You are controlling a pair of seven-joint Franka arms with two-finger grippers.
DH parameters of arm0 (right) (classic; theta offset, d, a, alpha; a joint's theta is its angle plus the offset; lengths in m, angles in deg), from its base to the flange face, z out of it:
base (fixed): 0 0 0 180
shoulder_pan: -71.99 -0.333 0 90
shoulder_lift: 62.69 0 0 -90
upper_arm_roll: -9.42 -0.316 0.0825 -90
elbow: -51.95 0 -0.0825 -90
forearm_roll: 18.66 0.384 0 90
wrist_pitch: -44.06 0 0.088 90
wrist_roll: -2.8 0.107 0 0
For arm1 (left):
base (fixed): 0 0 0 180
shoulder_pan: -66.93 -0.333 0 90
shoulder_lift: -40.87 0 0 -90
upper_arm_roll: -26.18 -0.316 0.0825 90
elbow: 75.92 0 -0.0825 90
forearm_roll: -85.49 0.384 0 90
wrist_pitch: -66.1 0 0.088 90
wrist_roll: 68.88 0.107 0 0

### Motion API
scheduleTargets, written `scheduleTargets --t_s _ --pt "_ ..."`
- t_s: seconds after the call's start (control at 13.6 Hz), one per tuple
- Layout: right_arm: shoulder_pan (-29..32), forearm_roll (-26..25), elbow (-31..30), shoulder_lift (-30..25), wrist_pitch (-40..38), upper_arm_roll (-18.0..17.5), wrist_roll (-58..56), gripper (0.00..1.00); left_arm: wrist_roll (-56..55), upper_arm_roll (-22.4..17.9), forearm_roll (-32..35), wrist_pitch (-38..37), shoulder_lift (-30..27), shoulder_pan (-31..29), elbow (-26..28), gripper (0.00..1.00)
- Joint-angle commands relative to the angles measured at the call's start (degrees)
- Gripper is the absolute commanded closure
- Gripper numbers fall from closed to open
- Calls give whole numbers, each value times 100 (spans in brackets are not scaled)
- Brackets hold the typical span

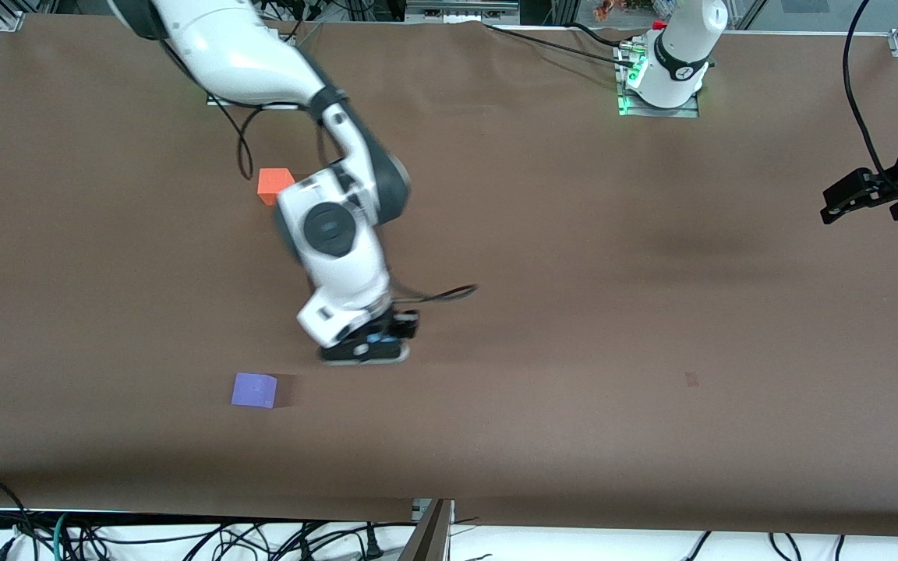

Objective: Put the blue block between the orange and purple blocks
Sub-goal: 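Carry the blue cube with the right gripper between orange and purple cubes, then lower the blue cube onto the table and open the right gripper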

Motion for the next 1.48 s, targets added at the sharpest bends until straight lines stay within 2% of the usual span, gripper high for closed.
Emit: scheduleTargets --t_s 0.0,0.22,0.59,0.81,0.89,1.11,1.4 --pt "347 285 -233 -350 -651 6 -514 80 141 19 -58 -143 98 -17 -211 0" --pt "452 329 -952 -789 -803 367 -567 80 140 19 -67 -143 98 -17 -212 0" --pt "927 426 -2875 -1772 -444 464 -1007 80 140 19 -67 -134 98 -26 -212 0" --pt "936 435 -4597 -2572 880 491 -972 80 140 19 -67 -134 98 -26 -212 0" --pt "928 435 -4976 -2766 1285 491 -893 80 140 19 -67 -134 98 -26 -212 0" --pt "928 435 -5541 -2996 1850 464 -542 80 140 10 -67 -125 107 -34 -212 0" --pt "928 417 -6622 -3093 3685 351 -785 80 140 10 -67 -125 107 -34 -212 0"
